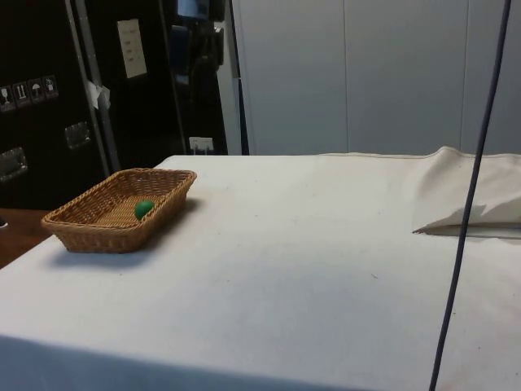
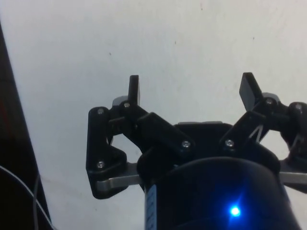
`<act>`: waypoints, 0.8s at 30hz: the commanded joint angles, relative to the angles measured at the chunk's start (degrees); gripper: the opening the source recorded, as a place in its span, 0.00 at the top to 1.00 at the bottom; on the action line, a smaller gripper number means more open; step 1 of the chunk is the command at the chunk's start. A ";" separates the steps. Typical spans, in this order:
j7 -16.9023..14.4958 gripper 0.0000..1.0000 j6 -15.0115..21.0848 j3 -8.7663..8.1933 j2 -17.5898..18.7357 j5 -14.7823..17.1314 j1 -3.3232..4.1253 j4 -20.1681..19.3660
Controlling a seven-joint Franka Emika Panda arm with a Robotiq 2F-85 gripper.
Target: Pick up the ball and place it into the basket.
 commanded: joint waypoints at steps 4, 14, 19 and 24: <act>0.40 0.00 -0.57 0.00 -0.11 -0.63 0.00 -0.23; 3.32 0.00 -4.18 -0.11 -2.06 -6.25 -0.11 -2.35; 4.13 0.00 -5.44 -0.17 -3.61 -8.65 -0.40 -3.78; 4.58 0.00 -6.25 -0.29 -4.58 -10.14 -0.46 -4.70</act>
